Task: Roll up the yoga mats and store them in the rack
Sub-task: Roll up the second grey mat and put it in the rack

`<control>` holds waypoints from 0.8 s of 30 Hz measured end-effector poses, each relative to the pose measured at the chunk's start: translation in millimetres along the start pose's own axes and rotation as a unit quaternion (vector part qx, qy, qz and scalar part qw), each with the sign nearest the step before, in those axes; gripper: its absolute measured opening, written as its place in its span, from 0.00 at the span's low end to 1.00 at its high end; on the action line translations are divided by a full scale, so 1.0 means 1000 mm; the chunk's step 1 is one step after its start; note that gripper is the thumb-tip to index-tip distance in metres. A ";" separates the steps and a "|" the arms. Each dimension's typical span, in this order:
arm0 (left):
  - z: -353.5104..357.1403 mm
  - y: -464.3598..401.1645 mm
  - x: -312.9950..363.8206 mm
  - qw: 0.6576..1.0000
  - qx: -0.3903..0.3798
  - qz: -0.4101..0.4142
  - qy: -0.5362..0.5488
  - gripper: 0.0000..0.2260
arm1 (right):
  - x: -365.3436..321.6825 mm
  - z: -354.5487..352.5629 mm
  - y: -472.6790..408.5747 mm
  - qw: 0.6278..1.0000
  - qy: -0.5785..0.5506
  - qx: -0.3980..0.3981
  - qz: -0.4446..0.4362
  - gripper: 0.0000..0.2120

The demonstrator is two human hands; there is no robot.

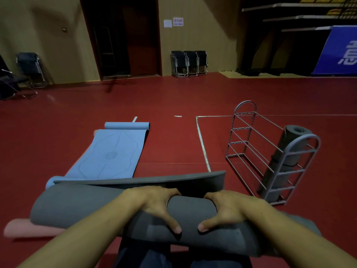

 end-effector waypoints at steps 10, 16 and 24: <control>0.006 -0.002 -0.006 0.991 0.121 0.031 -0.038 0.42 | 0.016 0.000 -0.011 0.999 -0.021 0.020 -0.023 0.39; 0.004 -0.006 -0.008 0.989 0.140 0.019 -0.049 0.32 | 0.021 -0.001 -0.019 0.997 -0.020 0.059 -0.040 0.37; 0.011 -0.019 -0.012 0.974 0.199 -0.001 -0.111 0.32 | 0.022 -0.001 -0.030 0.990 0.080 0.114 -0.028 0.29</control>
Point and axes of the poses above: each hand's wrist, its own y-axis away from the middle knuckle, its own z-axis out of the palm, x = y × z, the point moved 2 cm from there along -y, towards the middle knuckle, and after that the axes turned 8 degrees about -y, right-handed, at the moved point
